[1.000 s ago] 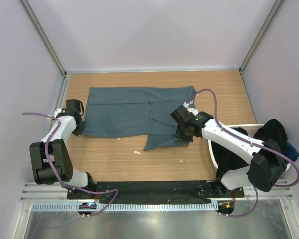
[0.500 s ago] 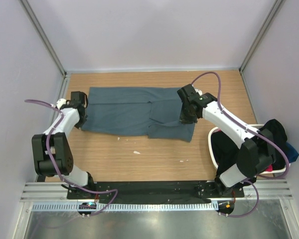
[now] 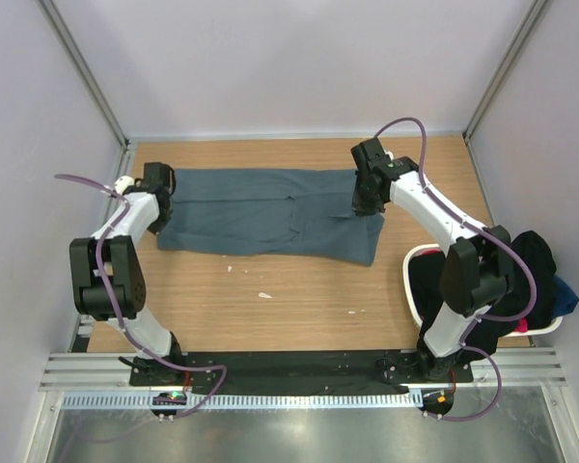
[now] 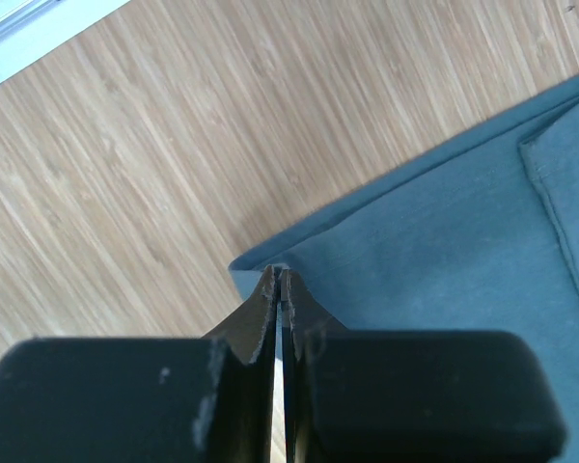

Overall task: Fold and stack the t-shirts
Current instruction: Fold the tshirt

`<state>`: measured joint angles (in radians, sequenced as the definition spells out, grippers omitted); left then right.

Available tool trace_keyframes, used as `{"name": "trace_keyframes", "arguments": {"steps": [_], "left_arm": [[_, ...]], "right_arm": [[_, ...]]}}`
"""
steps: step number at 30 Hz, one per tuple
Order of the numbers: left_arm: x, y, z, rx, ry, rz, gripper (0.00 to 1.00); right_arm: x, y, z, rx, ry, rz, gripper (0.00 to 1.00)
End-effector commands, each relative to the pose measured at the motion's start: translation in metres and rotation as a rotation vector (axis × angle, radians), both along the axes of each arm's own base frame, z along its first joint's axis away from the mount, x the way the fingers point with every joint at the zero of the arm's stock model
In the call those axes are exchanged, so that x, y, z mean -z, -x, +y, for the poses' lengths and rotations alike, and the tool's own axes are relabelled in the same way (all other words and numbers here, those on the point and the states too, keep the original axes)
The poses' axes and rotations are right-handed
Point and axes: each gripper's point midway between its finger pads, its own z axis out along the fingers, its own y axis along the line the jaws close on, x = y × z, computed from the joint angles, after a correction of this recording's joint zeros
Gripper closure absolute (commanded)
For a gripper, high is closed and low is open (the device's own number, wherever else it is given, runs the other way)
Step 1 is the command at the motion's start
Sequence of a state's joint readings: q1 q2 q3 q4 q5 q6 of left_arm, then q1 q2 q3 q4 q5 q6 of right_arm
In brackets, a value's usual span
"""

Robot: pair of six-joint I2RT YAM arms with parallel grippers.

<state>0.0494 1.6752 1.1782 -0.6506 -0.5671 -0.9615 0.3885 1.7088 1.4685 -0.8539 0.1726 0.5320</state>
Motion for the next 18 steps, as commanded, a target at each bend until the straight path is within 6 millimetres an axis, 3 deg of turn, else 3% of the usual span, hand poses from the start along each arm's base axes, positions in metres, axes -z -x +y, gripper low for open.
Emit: {"name": "trace_keyframes", "arguments": {"steps": [1, 8, 18], "left_arm": [[-0.012, -0.016, 0.010, -0.040, -0.054, -0.041, 1.00], [-0.015, -0.029, 0.013, -0.051, -0.067, -0.046, 1.00], [-0.024, -0.039, 0.014, -0.081, -0.054, -0.074, 1.00]], "right_arm": [[-0.022, -0.029, 0.005, -0.040, -0.020, -0.091, 0.99], [-0.030, -0.050, 0.007, -0.075, -0.013, -0.127, 0.99], [-0.083, -0.064, 0.013, -0.104, -0.062, -0.267, 0.99]]}}
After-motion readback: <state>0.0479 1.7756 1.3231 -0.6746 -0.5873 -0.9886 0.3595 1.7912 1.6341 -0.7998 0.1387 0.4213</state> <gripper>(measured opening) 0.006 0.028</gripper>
